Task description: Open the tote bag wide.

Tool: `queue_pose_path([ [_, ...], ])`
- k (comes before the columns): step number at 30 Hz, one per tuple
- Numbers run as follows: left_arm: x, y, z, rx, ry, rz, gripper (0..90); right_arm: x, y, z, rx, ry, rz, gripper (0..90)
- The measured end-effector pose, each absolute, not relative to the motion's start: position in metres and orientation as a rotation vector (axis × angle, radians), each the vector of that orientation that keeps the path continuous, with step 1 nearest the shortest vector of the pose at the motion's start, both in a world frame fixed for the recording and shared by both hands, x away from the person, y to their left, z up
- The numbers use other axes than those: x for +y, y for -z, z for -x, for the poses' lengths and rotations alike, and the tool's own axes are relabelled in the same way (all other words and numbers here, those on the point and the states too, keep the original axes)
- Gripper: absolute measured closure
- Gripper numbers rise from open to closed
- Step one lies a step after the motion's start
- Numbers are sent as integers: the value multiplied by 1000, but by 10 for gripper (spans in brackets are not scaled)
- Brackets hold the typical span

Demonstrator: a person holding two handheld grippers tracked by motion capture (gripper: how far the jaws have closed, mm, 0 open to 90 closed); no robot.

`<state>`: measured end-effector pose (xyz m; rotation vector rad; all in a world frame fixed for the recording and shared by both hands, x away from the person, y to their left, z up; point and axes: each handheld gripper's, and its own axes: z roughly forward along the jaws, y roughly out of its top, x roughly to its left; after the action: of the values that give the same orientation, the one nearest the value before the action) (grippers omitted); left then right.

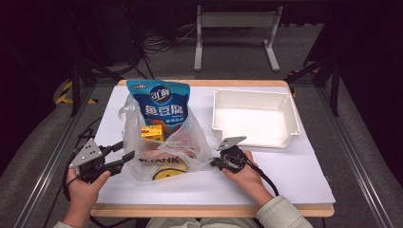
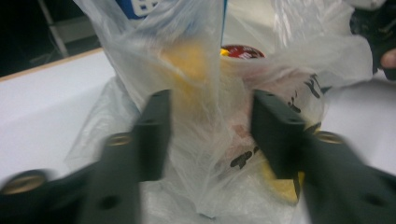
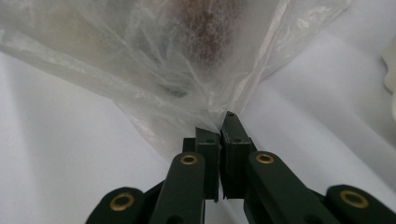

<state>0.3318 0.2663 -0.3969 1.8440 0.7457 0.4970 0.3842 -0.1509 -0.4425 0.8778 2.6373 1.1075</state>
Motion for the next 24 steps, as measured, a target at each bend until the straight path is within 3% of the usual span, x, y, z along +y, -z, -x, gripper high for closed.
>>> queue_pose_path([
  [1,266,397,-332,746,-497,-1844,666,-151,443,-384,2637,-1107,-876,875],
  [2,266,399,-333,750,-495,-1867,666,-151,443,-384,2637,-1107,-876,875],
  [4,269,404,-336,764,-450,-1885,818,-151,443,-384,2638,-1108,-871,873],
  [7,273,412,-338,796,-404,-1917,894,-151,443,-384,2638,-1109,-870,870],
  [24,276,451,-353,923,-193,-2070,900,-153,441,-384,2641,-1098,-876,881],
])
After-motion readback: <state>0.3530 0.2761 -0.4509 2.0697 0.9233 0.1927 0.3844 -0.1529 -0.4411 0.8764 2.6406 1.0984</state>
